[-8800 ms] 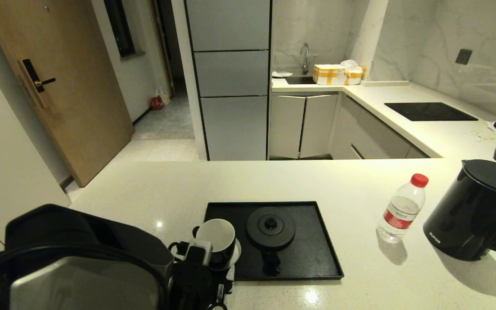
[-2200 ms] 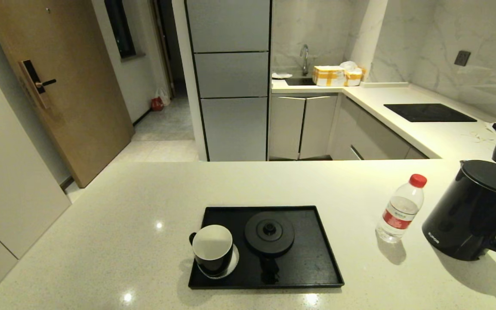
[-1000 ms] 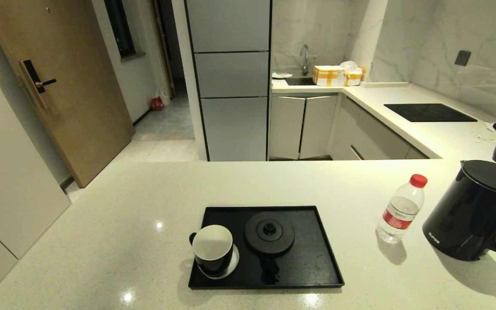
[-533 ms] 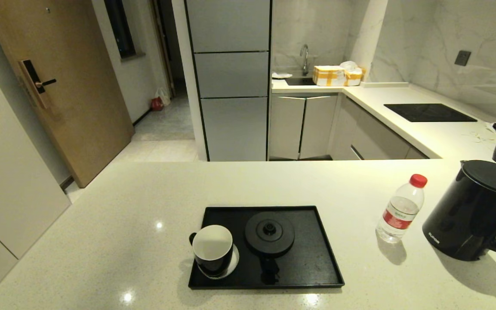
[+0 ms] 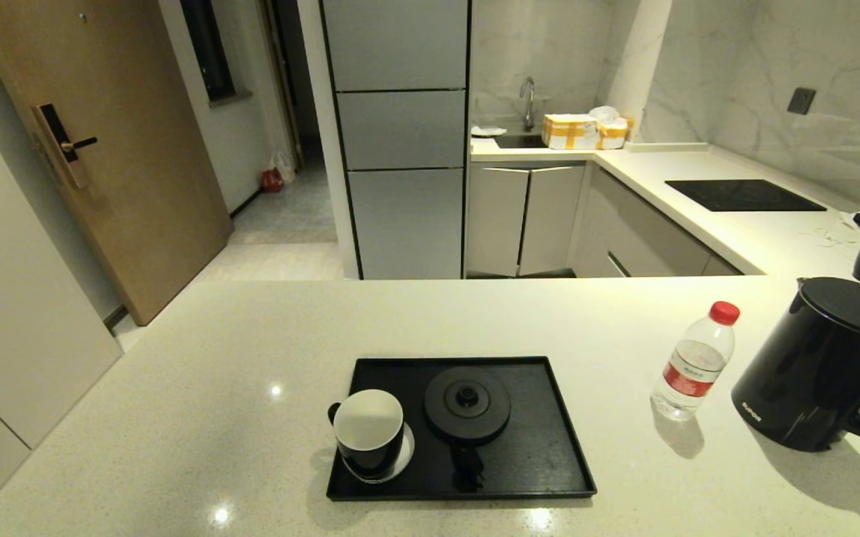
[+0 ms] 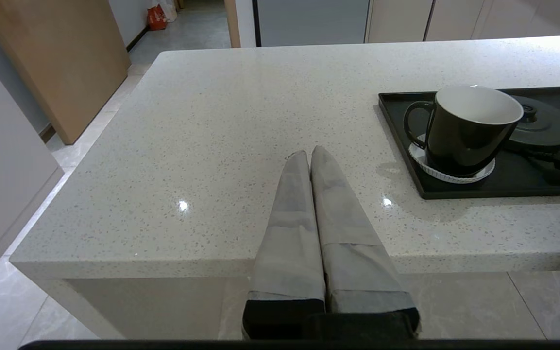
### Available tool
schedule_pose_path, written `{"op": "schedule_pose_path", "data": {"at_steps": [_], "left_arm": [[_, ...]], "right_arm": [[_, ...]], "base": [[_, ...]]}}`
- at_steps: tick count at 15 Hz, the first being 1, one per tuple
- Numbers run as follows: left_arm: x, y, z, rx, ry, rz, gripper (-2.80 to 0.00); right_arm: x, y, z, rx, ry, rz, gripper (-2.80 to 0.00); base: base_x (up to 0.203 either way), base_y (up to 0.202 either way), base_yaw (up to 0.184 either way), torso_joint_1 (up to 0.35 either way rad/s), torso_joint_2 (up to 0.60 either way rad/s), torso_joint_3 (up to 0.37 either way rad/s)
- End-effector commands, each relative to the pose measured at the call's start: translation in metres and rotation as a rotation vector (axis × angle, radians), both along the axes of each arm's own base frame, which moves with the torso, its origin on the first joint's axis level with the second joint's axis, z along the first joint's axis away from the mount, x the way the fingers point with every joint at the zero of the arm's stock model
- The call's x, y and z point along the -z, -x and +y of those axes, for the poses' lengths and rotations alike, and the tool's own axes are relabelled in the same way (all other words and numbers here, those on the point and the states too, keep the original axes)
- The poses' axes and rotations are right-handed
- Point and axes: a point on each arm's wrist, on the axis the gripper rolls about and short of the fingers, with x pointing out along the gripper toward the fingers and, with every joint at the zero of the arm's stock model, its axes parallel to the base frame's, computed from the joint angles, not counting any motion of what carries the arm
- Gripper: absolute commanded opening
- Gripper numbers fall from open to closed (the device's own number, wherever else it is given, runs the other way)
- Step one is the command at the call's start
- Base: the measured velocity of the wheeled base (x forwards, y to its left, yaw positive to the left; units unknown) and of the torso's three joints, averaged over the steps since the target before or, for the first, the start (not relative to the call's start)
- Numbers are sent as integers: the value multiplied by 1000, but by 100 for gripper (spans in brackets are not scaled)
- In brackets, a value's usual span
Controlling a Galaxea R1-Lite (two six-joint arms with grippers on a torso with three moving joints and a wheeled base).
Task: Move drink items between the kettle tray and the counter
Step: Return the bottled water to its original position
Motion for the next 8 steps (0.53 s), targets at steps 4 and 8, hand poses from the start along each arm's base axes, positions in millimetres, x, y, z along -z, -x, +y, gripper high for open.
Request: {"op": "schedule_pose_path", "data": {"at_steps": [4,8], "left_arm": [[0,0,0,0,-1,-1,-280],[0,0,0,0,-1,0,-280]], "right_arm": [[24,-100,1,-7,-175,737,-280],[63,-138,3,-32,-301,794,-280]], "base": [[0,0,0,0,0,0],[0,0,0,0,0,0]]}}
